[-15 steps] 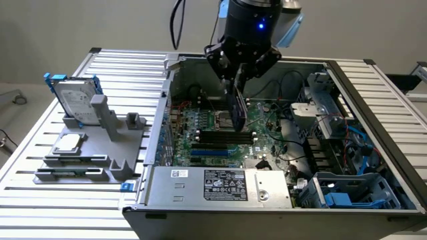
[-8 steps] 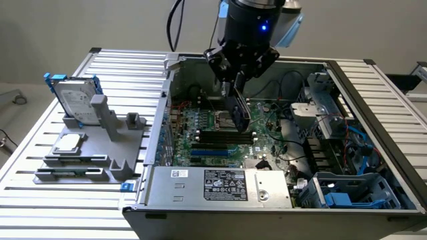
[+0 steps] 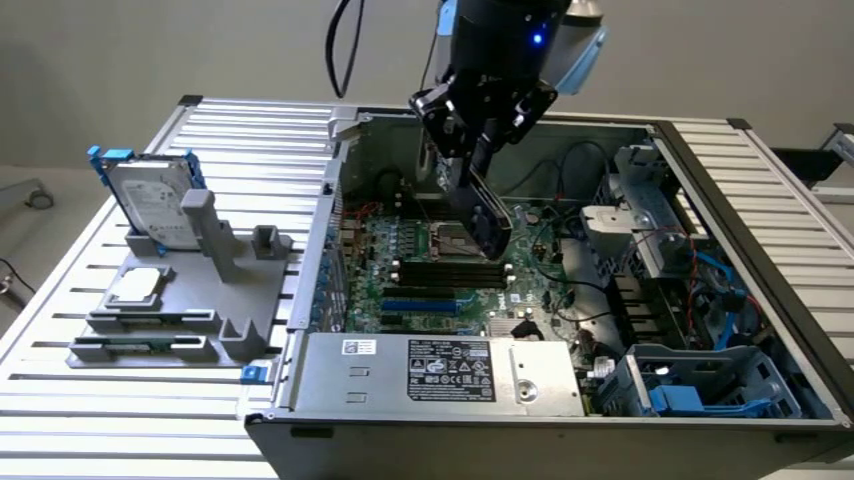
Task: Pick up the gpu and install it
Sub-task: 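Insert the gpu into the slot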
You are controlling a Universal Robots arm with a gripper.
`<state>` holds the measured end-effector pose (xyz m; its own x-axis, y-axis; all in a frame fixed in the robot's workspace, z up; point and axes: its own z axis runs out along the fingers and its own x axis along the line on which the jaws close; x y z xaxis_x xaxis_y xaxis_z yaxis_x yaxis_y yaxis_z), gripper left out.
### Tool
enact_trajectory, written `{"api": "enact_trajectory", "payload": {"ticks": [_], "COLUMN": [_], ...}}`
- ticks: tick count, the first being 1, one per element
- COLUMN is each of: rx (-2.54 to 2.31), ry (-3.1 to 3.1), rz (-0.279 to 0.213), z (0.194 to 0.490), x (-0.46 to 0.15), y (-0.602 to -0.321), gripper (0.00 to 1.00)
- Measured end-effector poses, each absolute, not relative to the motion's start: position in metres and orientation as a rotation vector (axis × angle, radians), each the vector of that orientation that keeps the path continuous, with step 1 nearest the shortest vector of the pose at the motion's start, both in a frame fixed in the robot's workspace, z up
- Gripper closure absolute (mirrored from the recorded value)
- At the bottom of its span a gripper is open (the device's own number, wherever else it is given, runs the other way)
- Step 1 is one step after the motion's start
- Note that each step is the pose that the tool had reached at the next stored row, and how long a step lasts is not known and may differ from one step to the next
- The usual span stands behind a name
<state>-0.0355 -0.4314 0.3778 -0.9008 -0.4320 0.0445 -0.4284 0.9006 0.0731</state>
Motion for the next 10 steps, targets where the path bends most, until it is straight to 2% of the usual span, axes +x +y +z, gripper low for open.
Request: {"api": "enact_trajectory", "payload": {"ticks": [10], "rx": [0.949], "ry": [-2.925], "rz": [-0.085], "z": [0.3729], "x": [-0.0355], "y": [-0.4314], "gripper": [0.74]}}
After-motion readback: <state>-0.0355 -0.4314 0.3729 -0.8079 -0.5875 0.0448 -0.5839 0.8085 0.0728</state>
